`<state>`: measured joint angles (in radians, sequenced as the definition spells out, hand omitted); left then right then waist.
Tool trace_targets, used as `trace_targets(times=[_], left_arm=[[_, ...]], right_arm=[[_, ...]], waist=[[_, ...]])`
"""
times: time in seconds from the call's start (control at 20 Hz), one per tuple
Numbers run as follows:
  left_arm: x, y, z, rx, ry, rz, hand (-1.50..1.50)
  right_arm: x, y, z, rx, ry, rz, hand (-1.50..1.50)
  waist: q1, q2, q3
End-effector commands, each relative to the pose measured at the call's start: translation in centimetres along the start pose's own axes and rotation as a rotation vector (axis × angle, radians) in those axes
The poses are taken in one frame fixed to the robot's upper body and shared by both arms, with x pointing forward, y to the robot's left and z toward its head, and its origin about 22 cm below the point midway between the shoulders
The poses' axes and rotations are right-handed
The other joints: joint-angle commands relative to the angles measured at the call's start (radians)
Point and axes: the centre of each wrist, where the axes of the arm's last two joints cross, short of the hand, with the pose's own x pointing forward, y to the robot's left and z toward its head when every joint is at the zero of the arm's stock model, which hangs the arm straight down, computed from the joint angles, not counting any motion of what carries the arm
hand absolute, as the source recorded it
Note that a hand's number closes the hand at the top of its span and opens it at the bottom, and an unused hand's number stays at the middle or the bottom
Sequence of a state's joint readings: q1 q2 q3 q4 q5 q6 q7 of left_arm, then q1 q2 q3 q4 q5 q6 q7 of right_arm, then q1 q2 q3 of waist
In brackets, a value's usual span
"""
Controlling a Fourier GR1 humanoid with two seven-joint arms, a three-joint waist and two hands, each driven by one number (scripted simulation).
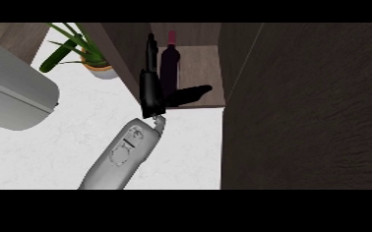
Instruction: Pick up the wine, place it into the cabinet and close the cabinet
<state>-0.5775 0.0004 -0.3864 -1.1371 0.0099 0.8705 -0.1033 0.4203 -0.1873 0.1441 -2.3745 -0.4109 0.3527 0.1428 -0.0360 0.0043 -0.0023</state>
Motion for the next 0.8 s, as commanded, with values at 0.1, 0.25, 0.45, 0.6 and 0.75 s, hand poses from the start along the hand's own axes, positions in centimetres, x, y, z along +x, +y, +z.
trace_targets(times=[0.1,0.25,0.45,0.6,0.75], left_arm=[[0.5,0.2,2.4,-0.116,-0.03,0.125,-1.5],[0.6,0.9,3.0,-0.101,-0.011,0.179,-1.5],[1.3,2.8,4.7,-0.104,-0.021,0.215,-1.5],[2.1,3.7,5.9,-0.148,-0.016,0.223,-1.5],[1.2,7.1,7.0,-0.213,-0.043,0.212,-1.5]], right_arm=[[2.5,0.9,-0.2,-0.032,-0.036,0.045,-1.5],[4.9,2.7,1.4,-0.021,-0.054,0.054,-1.5],[4.4,1.2,1.5,-0.031,-0.026,0.062,-1.5],[4.2,1.7,1.0,-0.056,-0.002,0.102,-1.5],[3.6,1.6,1.2,-0.045,-0.007,0.105,-1.5]], waist=[[0.027,-0.006,0.002],[0.019,-0.01,0.001],[0.03,-0.01,0.002],[0.033,-0.011,0.002],[0.032,-0.01,0.002]])
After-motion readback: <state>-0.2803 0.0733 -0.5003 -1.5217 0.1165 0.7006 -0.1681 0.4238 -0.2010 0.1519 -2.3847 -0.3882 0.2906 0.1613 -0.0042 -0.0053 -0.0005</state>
